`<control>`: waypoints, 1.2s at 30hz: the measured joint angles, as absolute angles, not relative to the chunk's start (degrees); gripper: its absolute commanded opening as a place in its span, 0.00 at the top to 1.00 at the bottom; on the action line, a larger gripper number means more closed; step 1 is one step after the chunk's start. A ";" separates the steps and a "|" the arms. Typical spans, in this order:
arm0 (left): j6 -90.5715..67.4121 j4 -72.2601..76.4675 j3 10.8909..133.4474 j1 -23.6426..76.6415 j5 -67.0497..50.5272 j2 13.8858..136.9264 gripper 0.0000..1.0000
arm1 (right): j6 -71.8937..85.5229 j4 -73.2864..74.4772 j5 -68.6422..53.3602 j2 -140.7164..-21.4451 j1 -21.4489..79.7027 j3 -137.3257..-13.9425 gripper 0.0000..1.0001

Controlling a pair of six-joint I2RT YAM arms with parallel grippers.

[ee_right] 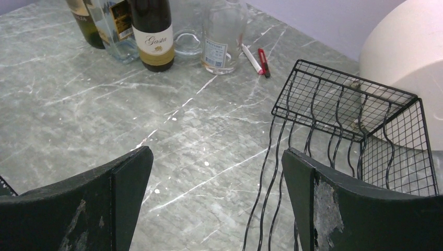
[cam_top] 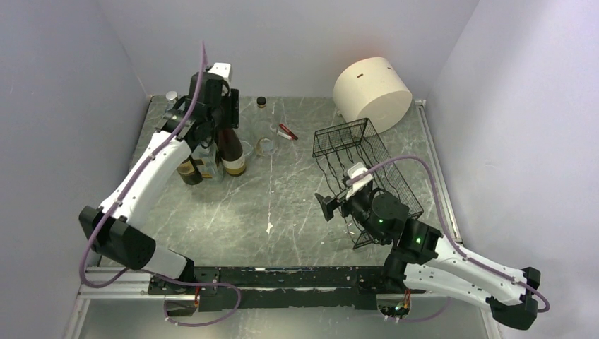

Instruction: Take the wine bottle off the wine rack

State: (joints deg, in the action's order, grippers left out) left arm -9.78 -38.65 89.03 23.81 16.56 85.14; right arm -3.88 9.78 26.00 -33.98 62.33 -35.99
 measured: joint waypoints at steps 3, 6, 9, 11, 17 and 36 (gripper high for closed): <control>-9.61 -36.18 88.73 23.81 16.71 82.19 0.18 | -2.81 9.78 27.86 -35.14 62.33 -36.86 0.00; -9.21 -34.46 88.79 23.81 16.58 79.29 0.12 | -0.95 10.13 31.42 -36.97 62.33 -38.52 0.00; -8.69 -34.41 90.26 23.81 16.10 77.91 0.07 | 1.45 11.22 36.12 -39.75 62.30 -41.52 0.00; -8.32 -34.54 91.98 23.81 15.22 77.73 0.06 | 3.11 12.73 39.20 -43.38 62.08 -45.50 0.00; -6.92 -34.52 94.43 23.81 11.35 73.41 0.03 | 7.66 18.61 38.54 -56.45 51.96 -62.06 0.00; -3.84 -28.56 97.03 23.81 11.05 46.15 0.03 | 8.64 28.51 21.47 -49.43 24.05 -88.90 0.00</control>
